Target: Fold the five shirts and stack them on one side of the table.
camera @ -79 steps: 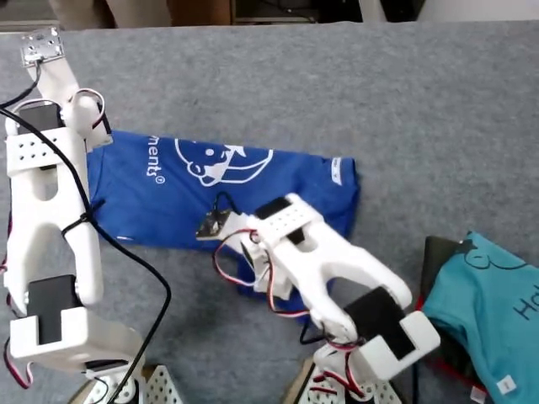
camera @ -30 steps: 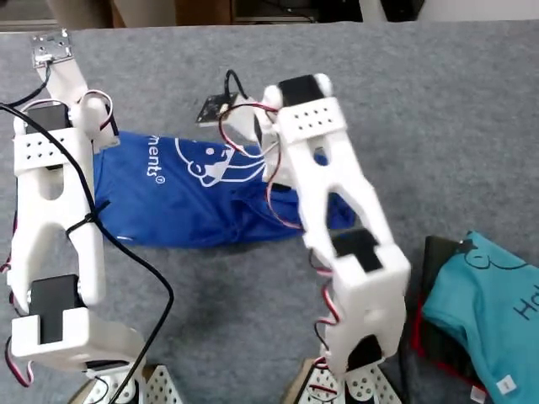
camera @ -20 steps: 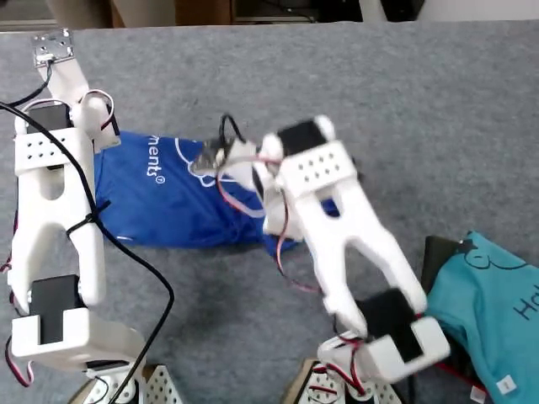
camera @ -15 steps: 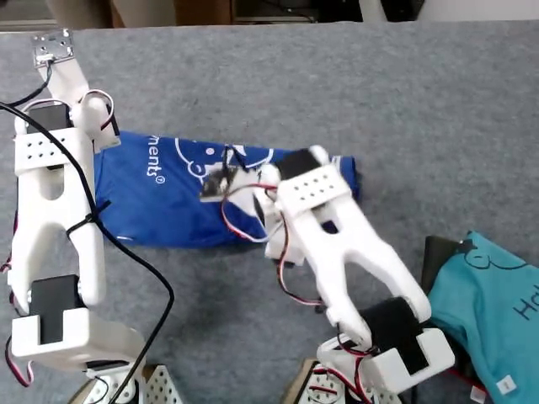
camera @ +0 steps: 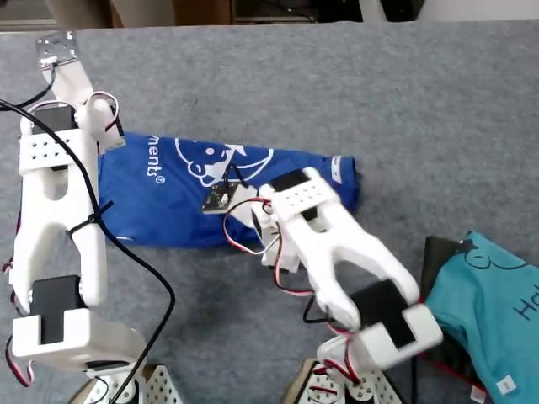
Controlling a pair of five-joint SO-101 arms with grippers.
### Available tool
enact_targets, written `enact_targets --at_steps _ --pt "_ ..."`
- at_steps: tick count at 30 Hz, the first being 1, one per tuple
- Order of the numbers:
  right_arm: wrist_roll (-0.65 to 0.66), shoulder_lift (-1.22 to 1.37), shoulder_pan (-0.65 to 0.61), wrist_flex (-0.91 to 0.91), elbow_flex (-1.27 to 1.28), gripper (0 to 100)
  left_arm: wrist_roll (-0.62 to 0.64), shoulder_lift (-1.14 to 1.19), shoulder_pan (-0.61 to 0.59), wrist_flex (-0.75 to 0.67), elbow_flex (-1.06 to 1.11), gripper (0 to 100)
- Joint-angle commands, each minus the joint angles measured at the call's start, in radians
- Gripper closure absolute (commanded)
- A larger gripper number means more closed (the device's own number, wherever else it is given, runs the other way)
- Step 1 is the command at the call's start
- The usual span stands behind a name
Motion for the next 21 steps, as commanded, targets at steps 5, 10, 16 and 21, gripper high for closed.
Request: enact_targets --at_steps 5,10,16,21 --pt "-0.002 0.028 0.056 -0.075 -0.131 99.3 0.012 -0.031 -0.034 -0.025 -0.012 98" --pt "0.041 0.056 0.136 -0.077 -0.260 99.3 0.014 -0.030 -0.034 -0.025 -0.015 98" --pt "0.058 0.147 0.196 -0.072 -0.461 99.3 0.014 -0.027 -0.034 -0.025 -0.015 98" --pt "0.063 0.174 0.162 0.141 -0.576 99.3 0.012 -0.027 -0.034 -0.026 -0.014 98"
